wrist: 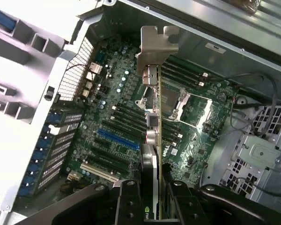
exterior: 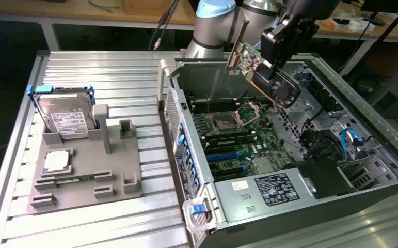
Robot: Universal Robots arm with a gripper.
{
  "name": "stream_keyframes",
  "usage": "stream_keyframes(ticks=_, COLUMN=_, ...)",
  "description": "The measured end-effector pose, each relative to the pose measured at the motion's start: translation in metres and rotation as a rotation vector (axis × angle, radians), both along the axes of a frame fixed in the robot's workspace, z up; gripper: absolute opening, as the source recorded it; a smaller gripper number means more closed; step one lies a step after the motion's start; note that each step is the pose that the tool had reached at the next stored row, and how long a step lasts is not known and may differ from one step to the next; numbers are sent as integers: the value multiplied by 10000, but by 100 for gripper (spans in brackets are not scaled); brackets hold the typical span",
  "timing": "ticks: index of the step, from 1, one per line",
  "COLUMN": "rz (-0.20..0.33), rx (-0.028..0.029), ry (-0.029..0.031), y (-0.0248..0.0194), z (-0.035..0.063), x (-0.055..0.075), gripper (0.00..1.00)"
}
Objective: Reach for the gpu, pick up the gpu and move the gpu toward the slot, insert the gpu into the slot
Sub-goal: 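Insert the gpu into the slot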
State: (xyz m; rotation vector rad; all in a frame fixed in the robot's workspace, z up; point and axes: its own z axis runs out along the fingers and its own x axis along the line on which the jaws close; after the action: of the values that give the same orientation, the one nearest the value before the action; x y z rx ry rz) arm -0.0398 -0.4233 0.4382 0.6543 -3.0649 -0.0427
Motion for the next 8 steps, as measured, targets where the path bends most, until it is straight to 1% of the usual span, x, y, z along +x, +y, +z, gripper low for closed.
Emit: stream_keyframes(ticks=8, rz=1463, rx=-1, ry=0, y=0, z=-9, x=0, gripper=27)
